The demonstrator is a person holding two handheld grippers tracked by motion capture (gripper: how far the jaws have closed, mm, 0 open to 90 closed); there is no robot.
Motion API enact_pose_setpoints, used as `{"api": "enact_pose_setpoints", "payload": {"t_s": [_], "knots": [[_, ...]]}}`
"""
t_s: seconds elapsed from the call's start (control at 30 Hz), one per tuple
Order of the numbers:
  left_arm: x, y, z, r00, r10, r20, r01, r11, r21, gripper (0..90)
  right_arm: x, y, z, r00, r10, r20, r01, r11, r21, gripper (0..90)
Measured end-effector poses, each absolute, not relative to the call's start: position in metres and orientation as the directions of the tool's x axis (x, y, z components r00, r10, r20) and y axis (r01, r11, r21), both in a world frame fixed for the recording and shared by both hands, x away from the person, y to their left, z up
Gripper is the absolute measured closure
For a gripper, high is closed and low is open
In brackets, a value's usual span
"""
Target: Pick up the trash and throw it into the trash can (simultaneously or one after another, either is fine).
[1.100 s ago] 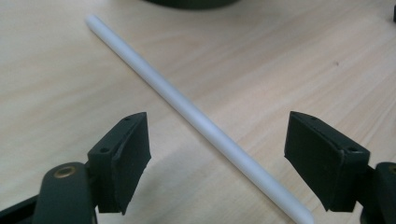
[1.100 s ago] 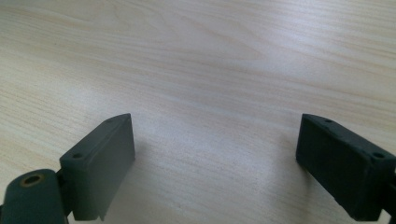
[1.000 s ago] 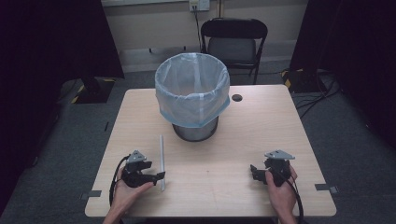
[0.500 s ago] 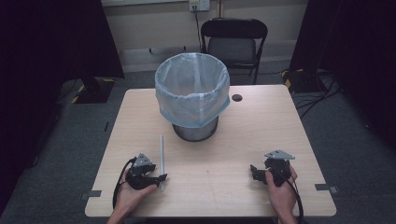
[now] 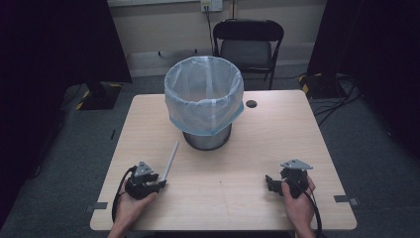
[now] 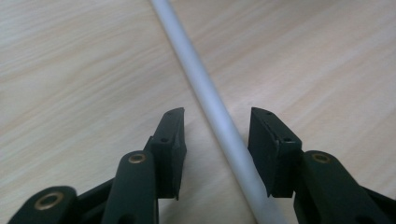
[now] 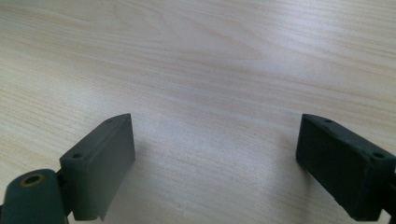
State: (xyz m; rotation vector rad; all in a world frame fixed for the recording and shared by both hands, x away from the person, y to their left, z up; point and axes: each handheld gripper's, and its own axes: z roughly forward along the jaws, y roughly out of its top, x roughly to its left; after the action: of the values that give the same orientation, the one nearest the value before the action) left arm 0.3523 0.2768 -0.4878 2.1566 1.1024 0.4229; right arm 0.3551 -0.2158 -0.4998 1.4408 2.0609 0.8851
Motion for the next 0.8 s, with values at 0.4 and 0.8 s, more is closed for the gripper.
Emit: {"api": "enact_pose_setpoints", "payload": {"t_s": [0.4, 0.8], "knots": [[0.355, 0.289, -0.486, 0.551, 0.833, -0.052, 0.628, -0.373, 0.683, 79.5, 0.355, -0.216, -0.500, -0.337, 0.941, -0.015, 0.637, 0.240, 0.732, 10.7], [0.357, 0.303, -0.488, 0.506, 0.850, -0.145, 0.668, -0.280, 0.689, 80.3, 0.355, -0.216, -0.500, -0.337, 0.941, -0.015, 0.637, 0.240, 0.732, 10.7]]}}
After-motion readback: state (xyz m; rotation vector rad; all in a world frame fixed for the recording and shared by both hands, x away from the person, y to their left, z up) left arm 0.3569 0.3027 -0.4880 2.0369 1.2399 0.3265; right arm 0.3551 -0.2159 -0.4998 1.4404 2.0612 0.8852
